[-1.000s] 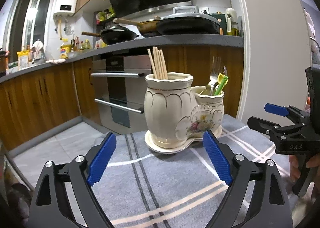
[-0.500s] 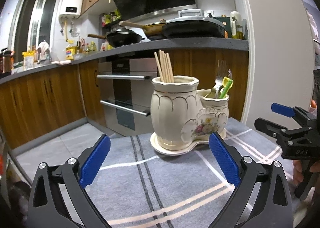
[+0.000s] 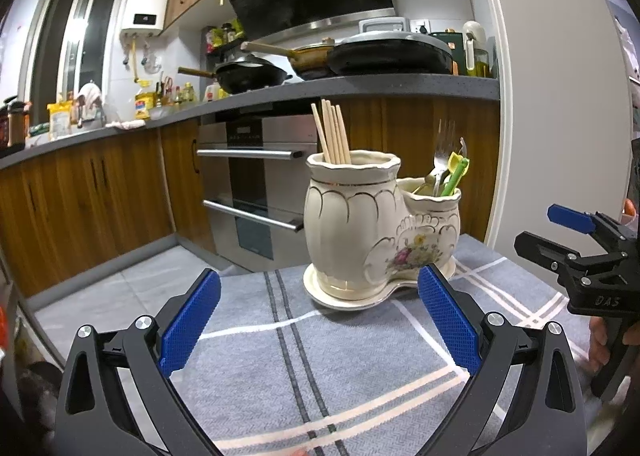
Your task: Organize utensils
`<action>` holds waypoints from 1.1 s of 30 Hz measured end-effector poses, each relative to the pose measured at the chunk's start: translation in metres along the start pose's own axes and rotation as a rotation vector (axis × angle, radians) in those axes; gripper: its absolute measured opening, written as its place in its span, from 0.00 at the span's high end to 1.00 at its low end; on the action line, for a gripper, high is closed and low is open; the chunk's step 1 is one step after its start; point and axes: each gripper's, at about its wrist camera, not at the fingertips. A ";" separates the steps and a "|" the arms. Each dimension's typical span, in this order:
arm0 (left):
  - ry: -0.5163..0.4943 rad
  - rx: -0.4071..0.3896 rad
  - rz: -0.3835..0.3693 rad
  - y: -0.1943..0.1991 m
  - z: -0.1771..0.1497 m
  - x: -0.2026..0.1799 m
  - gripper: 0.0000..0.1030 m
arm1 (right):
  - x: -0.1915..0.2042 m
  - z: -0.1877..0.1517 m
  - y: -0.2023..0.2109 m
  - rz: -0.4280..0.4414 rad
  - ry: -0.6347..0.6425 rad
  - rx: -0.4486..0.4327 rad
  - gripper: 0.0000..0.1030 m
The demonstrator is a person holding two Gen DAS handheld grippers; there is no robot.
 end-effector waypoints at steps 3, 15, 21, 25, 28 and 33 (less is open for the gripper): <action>-0.009 0.013 -0.001 -0.002 0.000 -0.001 0.05 | 0.001 0.000 0.001 -0.002 -0.001 0.000 0.05; -0.006 0.010 0.003 -0.002 0.000 -0.001 0.05 | 0.000 0.000 0.001 -0.007 -0.004 -0.003 0.05; -0.004 0.009 0.003 -0.002 0.000 -0.001 0.05 | -0.001 0.001 0.001 -0.015 -0.006 -0.002 0.05; -0.004 0.009 0.003 -0.001 0.000 0.000 0.05 | -0.001 0.000 0.002 -0.021 -0.007 -0.003 0.05; -0.004 0.009 0.003 -0.001 0.000 0.000 0.05 | -0.001 0.000 0.003 -0.024 -0.006 -0.003 0.05; -0.004 0.009 0.003 -0.001 0.000 0.000 0.05 | -0.001 0.000 0.003 -0.022 -0.005 -0.003 0.05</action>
Point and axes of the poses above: each gripper's, at about its wrist camera, not at the fingertips, and y roughly against the way its jaws point, x to its left, z to its top, and after that the axes turned 10 degrees about -x, right-handed
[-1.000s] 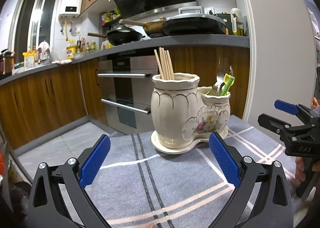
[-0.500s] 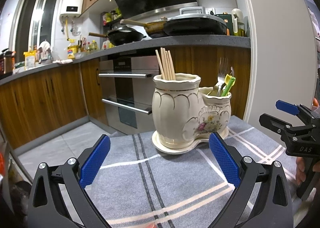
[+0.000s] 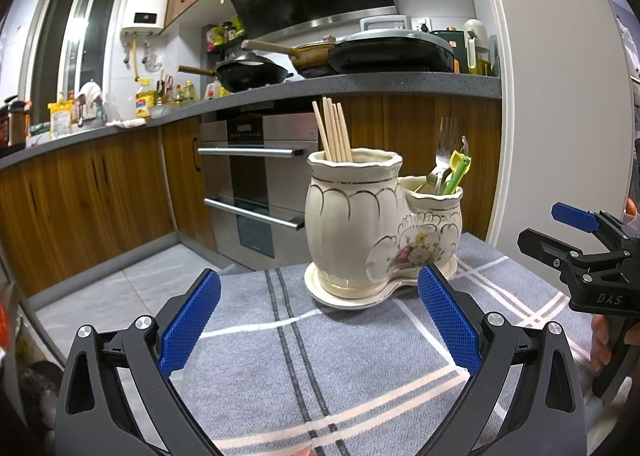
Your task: Organize utensils
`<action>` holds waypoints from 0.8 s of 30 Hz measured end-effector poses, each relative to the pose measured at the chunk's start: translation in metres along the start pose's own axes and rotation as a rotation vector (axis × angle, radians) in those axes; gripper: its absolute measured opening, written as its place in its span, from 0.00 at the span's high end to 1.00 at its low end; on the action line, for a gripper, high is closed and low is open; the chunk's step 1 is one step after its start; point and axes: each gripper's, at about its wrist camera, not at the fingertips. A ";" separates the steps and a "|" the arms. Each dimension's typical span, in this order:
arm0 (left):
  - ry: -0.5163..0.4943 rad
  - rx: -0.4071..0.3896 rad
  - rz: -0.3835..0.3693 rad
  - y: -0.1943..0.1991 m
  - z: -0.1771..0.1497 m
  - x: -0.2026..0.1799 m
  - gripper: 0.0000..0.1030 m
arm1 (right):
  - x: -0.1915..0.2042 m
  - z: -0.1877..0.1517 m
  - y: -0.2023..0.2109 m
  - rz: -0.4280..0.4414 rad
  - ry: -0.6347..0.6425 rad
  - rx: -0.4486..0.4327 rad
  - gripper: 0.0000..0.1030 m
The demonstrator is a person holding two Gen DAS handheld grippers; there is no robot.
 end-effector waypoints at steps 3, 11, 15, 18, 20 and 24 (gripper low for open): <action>0.000 0.000 0.000 0.000 0.000 0.000 0.05 | 0.000 0.000 0.000 0.000 -0.001 -0.001 0.05; 0.003 0.002 0.009 0.000 0.000 0.001 0.05 | 0.001 0.000 0.000 -0.001 0.000 0.002 0.05; 0.011 -0.003 0.023 0.003 0.002 0.004 0.05 | 0.000 0.000 0.000 -0.003 -0.001 0.001 0.05; 0.015 -0.009 0.027 0.004 0.003 0.005 0.05 | 0.000 0.000 0.000 -0.003 0.000 0.002 0.05; 0.013 -0.009 0.023 0.005 0.003 0.005 0.05 | 0.001 0.000 0.000 -0.003 -0.001 0.001 0.05; 0.014 -0.009 0.024 0.005 0.002 0.005 0.05 | 0.000 -0.001 0.000 -0.006 -0.002 0.001 0.05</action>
Point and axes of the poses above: each gripper's, at about its wrist camera, not at the fingertips, and y roughly against the way its jaws point, x to its left, z to its top, and after that the axes turned 10 degrees about -x, right-handed
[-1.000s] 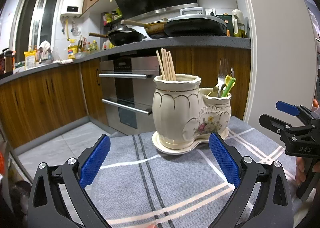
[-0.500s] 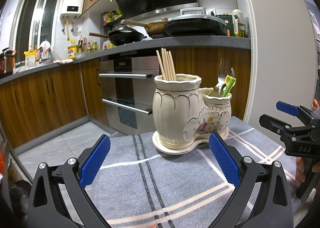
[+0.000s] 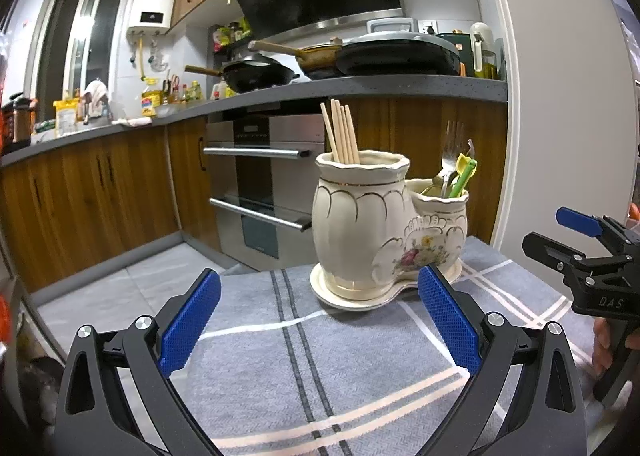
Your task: Organize utensils
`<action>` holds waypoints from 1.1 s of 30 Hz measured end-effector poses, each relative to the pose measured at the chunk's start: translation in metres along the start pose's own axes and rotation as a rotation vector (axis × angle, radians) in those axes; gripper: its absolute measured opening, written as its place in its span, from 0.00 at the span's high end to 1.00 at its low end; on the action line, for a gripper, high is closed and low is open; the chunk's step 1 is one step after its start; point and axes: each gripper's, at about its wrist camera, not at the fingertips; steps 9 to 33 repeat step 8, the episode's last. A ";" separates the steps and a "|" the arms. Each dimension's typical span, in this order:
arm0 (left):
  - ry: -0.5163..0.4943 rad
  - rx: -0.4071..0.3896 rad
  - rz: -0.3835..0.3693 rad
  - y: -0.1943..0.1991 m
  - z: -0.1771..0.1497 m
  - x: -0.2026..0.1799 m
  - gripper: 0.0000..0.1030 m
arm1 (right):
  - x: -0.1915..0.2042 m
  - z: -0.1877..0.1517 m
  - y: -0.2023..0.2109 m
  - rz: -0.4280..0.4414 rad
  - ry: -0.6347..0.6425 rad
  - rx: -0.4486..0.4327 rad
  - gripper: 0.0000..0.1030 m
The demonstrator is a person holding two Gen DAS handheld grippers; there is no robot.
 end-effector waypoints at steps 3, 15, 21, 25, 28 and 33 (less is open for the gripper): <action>0.003 0.004 0.012 0.000 0.000 0.000 0.05 | 0.000 0.000 0.000 0.000 0.001 0.000 0.05; 0.008 0.008 0.019 -0.001 0.000 0.001 0.05 | 0.000 0.000 0.000 0.001 0.001 0.001 0.05; 0.008 0.008 0.019 -0.001 0.000 0.001 0.05 | 0.000 0.000 0.000 0.001 0.001 0.001 0.05; 0.008 0.008 0.019 -0.001 0.000 0.001 0.05 | 0.000 0.000 0.000 0.001 0.001 0.001 0.05; 0.008 0.008 0.019 -0.001 0.000 0.001 0.05 | 0.000 0.000 0.000 0.001 0.001 0.001 0.05; 0.008 0.008 0.019 -0.001 0.000 0.001 0.05 | 0.000 0.000 0.000 0.001 0.001 0.001 0.05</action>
Point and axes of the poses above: each gripper's, at about its wrist camera, not at the fingertips, and y roughly against the way its jaws point, x to its left, z to its top, and after that the axes turned 10 degrees about -x, right-handed
